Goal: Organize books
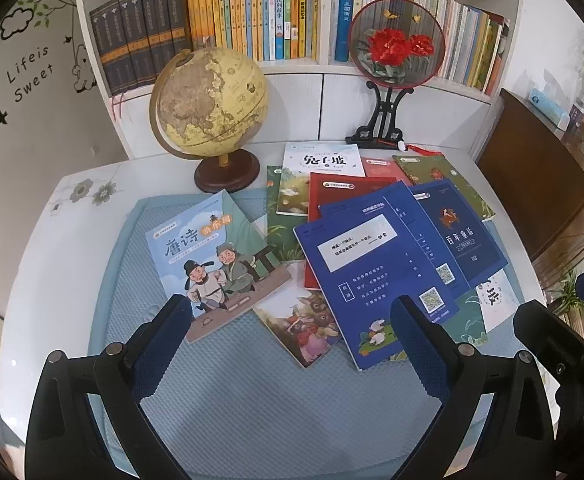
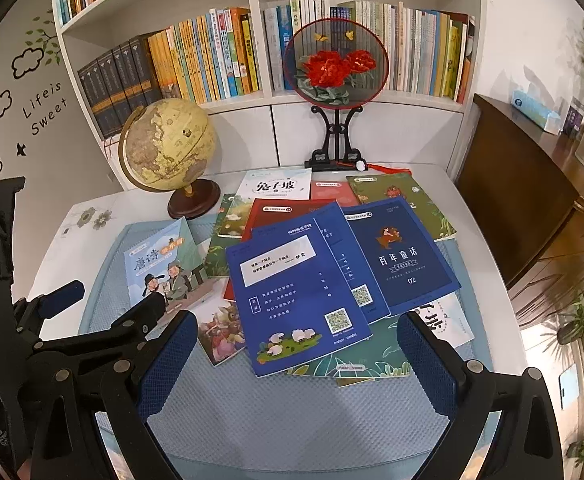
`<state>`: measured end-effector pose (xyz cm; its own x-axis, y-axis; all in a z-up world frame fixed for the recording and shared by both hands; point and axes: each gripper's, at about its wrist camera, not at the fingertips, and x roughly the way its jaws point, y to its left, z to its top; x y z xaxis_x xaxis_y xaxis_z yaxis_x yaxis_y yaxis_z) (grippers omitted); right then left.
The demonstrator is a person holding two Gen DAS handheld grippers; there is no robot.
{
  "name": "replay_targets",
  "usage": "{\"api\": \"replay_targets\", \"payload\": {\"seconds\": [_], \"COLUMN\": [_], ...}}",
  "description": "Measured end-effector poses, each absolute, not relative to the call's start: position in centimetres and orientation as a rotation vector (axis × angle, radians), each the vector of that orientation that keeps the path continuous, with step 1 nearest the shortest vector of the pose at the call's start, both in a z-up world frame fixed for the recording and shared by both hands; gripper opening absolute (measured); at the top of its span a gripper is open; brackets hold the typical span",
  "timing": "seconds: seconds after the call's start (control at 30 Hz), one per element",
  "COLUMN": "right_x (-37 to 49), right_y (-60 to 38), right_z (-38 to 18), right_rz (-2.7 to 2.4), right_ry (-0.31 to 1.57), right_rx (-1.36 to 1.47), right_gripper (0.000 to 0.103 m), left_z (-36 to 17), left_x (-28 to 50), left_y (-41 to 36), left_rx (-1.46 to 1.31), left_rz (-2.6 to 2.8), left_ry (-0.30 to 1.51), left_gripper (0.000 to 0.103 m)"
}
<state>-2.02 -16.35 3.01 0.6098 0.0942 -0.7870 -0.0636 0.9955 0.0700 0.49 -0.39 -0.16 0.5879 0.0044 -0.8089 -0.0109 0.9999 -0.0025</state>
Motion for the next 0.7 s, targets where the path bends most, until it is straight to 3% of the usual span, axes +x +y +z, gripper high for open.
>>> {"api": "replay_targets", "payload": {"seconds": [0.3,0.53,0.7], "right_x": [-1.0,0.9,5.3], "right_y": [-15.6,-12.9,-9.8], "right_z": [2.5,2.3,-1.9], "right_rz": [0.104,0.308,0.428], "right_ry": [0.906,0.809,0.936], "right_rx": [-0.006,-0.164,-0.192], "right_gripper": [0.100,0.100,0.100], "left_z": [-0.9,-2.8,-7.1], "left_x": [1.8,4.0,5.8], "left_y": [0.3,5.6,10.1], "left_rx": [-0.019,-0.088,-0.145], "left_rz": [0.015,0.055,0.112], "left_ry": [0.966,0.997,1.086], "left_gripper": [0.099,0.095,0.091]}}
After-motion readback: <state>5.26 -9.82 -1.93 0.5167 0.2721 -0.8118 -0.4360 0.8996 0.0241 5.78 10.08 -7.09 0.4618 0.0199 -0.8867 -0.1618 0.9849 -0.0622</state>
